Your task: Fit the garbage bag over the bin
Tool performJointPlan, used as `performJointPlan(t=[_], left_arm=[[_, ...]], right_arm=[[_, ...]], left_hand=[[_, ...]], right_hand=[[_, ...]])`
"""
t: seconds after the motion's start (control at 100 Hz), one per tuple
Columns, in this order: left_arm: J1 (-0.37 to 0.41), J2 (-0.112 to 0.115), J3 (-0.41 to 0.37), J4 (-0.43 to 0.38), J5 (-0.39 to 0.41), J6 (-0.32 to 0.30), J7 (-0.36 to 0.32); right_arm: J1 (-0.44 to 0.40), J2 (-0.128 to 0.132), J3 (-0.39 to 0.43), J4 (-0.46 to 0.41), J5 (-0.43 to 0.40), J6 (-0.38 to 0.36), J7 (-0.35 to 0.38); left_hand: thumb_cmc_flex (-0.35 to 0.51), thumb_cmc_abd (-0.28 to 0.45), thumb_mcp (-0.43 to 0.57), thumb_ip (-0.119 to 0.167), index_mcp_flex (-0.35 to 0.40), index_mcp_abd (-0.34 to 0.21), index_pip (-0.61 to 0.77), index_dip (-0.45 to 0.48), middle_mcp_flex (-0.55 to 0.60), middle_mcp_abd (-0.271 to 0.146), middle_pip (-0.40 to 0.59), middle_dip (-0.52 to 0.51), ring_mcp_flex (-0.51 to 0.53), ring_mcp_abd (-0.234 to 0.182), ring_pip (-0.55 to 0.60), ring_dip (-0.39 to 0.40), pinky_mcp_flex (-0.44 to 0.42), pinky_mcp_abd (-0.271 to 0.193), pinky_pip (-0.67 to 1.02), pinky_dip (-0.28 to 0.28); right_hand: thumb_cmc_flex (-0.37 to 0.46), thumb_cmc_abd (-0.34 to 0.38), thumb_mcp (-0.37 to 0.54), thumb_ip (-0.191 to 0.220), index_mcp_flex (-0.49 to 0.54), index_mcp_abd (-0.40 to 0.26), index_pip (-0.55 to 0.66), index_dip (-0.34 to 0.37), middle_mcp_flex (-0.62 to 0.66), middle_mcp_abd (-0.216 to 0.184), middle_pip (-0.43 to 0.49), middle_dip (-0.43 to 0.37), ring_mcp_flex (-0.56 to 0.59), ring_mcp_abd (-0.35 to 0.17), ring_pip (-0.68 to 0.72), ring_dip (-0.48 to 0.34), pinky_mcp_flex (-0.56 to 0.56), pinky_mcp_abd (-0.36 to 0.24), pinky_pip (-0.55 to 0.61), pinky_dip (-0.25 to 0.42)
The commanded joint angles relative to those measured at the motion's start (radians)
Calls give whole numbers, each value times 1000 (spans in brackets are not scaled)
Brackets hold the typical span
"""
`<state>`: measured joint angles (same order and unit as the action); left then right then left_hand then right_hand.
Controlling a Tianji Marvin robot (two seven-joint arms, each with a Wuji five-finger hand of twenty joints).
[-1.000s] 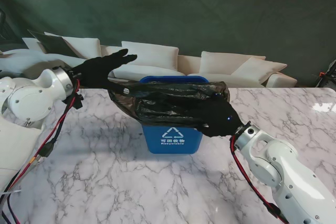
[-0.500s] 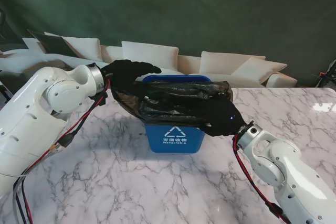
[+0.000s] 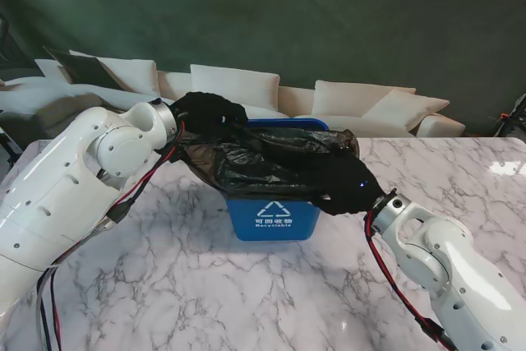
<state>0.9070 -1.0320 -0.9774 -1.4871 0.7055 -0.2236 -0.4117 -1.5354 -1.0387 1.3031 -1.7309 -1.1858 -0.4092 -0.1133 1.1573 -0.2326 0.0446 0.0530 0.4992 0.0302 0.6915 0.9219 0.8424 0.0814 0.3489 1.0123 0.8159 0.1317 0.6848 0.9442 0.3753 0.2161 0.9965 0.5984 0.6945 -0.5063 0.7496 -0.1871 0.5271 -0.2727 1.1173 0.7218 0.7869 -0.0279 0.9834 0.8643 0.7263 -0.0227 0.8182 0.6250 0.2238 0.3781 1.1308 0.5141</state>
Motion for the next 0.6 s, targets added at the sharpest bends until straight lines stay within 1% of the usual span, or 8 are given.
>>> performJointPlan(t=[0.0,0.02,0.04,0.1,0.2,0.32,0.41,0.59], left_arm=[[-7,-15,-2,10,-1,18,16],[-6,-18,-3,11,-3,26,26],[-5,-20,-4,11,-4,35,33],[-5,-23,-10,8,-10,55,40],[-12,-25,-20,15,11,60,59],[-31,-33,-13,36,-5,104,73],[-61,-42,15,75,-29,145,87],[-133,-63,108,187,-65,224,113]], right_arm=[[-10,4,0,0,1,-15,15],[-11,4,0,-2,1,-18,18],[-11,4,1,-4,2,-21,19],[-15,4,1,-11,3,-28,23],[-20,4,1,-19,4,-34,26],[-24,5,0,-25,5,-41,33],[-24,5,-4,-28,7,-46,31],[-18,5,-15,-32,11,-57,37]], left_hand=[[73,6,23,23,33,-18,37,-15,29,19,22,5,31,1,35,15,15,-1,46,28],[74,5,21,23,29,-16,61,-41,26,21,37,-9,31,2,43,6,15,-2,53,25],[76,4,21,23,28,-15,66,-49,26,22,40,-12,31,2,44,4,15,-1,55,23],[78,5,22,23,32,-14,70,-54,24,19,38,-15,26,7,41,1,13,0,54,22],[79,3,22,23,34,-15,75,-53,27,24,37,-14,32,7,41,-1,18,-2,55,20],[79,1,22,24,39,-10,73,-62,28,30,36,-14,33,7,43,-2,20,-3,56,19],[80,1,23,25,41,-8,74,-65,28,30,34,-15,32,7,43,-4,19,-3,56,18],[82,0,23,25,43,-5,75,-70,29,33,34,-13,32,10,45,-5,19,-5,59,16]], right_hand=[[77,-5,103,18,50,-133,10,20,20,-13,16,11,67,35,50,26,-7,-25,-14,4],[77,-6,104,18,50,-133,9,20,21,-13,16,11,68,35,50,26,-7,-25,-14,4],[77,-6,104,18,50,-133,9,21,22,-14,15,10,69,36,50,26,-7,-24,-15,4],[74,-6,105,17,50,-136,8,21,24,-14,15,11,71,36,50,27,-7,-24,-15,4],[73,-8,107,17,52,-139,6,22,28,-15,14,11,76,37,51,28,-10,-18,-22,2],[74,-9,109,17,54,-139,5,24,31,-13,13,12,79,36,51,29,-12,-16,-25,1],[73,-10,111,18,55,-138,4,25,31,-13,12,13,78,37,51,30,-12,-15,-27,0],[72,-11,113,18,56,-138,3,26,32,-12,12,14,79,37,52,31,-11,-15,-28,0]])
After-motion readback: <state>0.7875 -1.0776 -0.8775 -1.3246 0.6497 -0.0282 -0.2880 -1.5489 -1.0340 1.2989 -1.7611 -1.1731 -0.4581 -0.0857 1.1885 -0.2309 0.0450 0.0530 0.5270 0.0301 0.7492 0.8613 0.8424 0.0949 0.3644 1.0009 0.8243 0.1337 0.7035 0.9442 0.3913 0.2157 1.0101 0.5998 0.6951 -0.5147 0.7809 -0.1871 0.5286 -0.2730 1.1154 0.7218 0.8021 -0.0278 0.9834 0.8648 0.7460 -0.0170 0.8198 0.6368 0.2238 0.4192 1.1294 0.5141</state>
